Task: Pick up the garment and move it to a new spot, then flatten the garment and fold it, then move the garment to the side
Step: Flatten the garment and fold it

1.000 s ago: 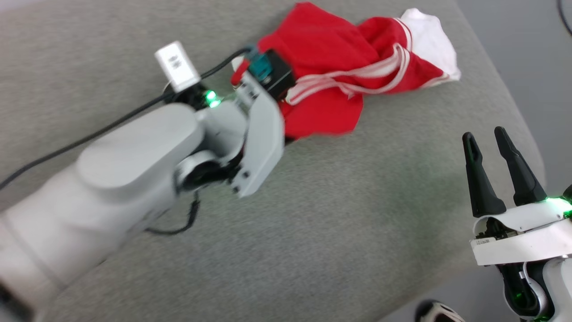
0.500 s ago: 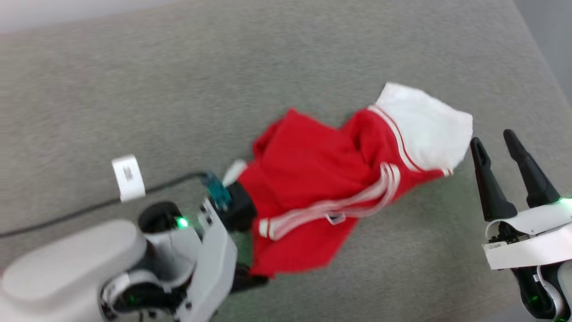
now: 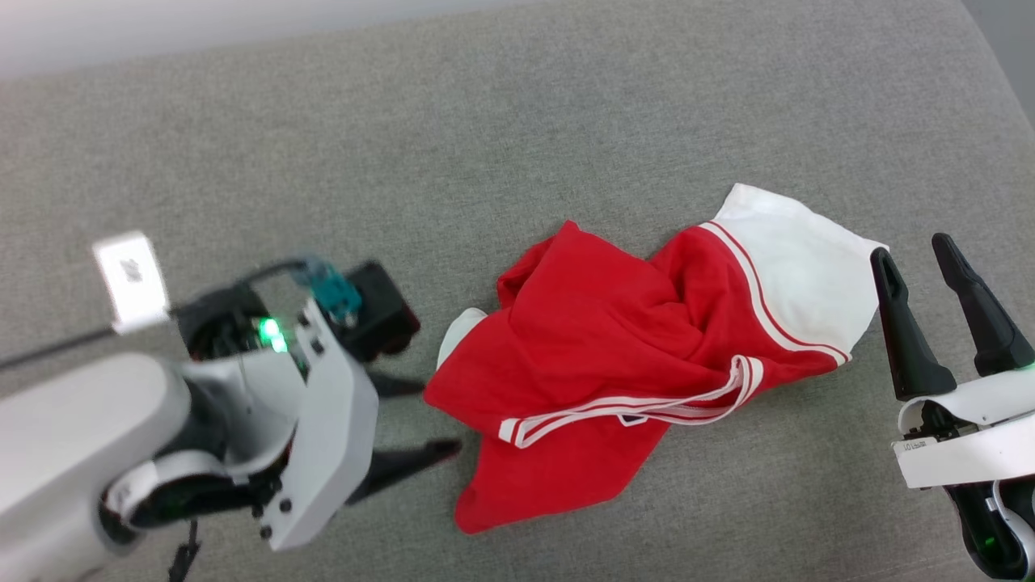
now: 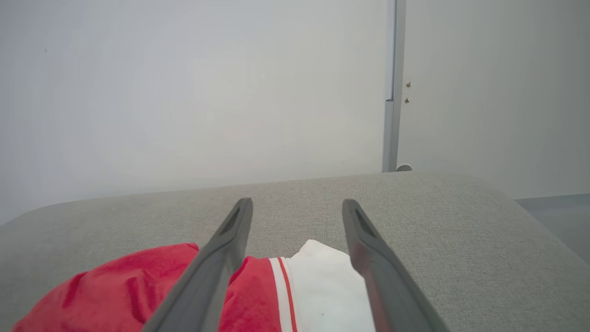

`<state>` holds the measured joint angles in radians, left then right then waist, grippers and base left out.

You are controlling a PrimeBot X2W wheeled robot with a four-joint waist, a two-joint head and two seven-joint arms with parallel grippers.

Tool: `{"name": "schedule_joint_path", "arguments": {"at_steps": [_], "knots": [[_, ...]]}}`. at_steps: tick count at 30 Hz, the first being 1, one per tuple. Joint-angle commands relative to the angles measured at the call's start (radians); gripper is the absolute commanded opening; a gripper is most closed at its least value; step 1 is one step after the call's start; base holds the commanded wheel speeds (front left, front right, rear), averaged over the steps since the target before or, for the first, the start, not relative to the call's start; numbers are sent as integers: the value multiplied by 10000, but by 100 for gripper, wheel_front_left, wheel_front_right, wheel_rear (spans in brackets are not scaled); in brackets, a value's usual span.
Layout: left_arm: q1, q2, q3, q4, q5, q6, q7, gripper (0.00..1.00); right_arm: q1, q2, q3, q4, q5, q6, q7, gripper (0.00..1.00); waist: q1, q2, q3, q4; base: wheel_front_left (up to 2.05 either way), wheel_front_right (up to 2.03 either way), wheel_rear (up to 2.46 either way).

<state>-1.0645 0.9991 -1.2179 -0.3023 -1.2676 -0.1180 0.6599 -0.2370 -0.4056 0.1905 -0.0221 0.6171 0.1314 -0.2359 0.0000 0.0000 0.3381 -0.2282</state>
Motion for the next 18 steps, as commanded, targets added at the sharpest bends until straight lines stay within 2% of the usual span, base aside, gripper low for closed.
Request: {"name": "schedule_joint_path", "arguments": {"at_steps": [1, 4, 11, 17, 18], "knots": [[-192, -63, 126, -167, 10, 72, 42, 100, 60, 2, -34, -51, 12, -14, 21, 100, 0, 0, -26, -1, 0, 0, 0], [-458, -338, 145, -294, 35, 76, 243, 100, 99, 74, -7, -79, -34, -14, 11, 100, 0, 0, -15, -28, 0, 0, 0], [-628, -1631, -242, 770, 431, -69, 671, 100, -163, 112, 69, -124, -42, -14, -12, 100, 0, 0, 271, -307, 0, 0, 0], [-371, -2153, -488, 1744, 823, -149, 770, 100, -135, 221, 13, -81, -31, -14, -93, 100, 0, 0, 412, -563, 0, 0, 0], [-364, -2195, -502, 1786, 856, -148, 742, 93, -134, 236, 28, -67, -41, -14, -101, 100, 0, 0, 421, -591, 0, 0, 0]]}}
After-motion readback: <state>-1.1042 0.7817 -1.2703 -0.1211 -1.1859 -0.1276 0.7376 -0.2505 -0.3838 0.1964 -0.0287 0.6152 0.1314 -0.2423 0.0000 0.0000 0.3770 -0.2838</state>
